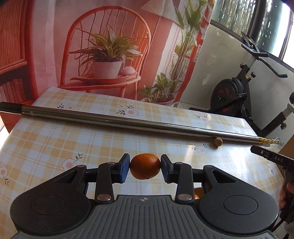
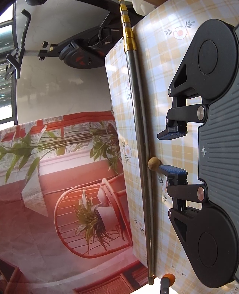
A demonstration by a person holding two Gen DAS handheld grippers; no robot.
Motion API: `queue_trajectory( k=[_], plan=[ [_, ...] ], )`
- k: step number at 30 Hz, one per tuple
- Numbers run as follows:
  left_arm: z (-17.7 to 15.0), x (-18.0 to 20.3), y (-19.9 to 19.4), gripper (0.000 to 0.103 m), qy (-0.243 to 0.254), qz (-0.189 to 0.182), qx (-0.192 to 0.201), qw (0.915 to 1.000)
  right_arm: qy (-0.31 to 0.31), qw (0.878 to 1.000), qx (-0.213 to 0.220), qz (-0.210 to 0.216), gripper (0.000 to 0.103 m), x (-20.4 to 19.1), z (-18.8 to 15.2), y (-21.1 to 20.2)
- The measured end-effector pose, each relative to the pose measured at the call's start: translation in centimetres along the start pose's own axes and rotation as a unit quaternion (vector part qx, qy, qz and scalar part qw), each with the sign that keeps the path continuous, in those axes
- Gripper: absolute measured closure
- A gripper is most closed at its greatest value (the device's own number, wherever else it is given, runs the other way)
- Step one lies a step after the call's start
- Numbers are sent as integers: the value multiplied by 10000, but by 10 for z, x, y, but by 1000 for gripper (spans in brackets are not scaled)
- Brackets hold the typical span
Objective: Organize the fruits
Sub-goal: 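Grasp the brown fruit beside the steel rod with the right tool while the left tool holds the mandarin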
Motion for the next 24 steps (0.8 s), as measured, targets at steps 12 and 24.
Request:
queue_trajectory(
  k=[12, 24],
  plan=[
    [-15, -35, -4, 64, -551, 569, 24, 9969, -467, 9984, -246, -179, 73, -24, -5, 96],
    [-25, -31, 2, 64, -538, 412, -94, 9977, -521, 9973, -500, -142, 73, -36, -7, 139]
  ],
)
Point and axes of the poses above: each gripper's, at about its wrist camera, not at the fingertips, and y roughly the way its jaws point, x to its right, z to its top, the point moved 3 cm from there along y, roughly the way its jaws point, and after that the axes turned 5 degrees about x, right-handed, at the moved point
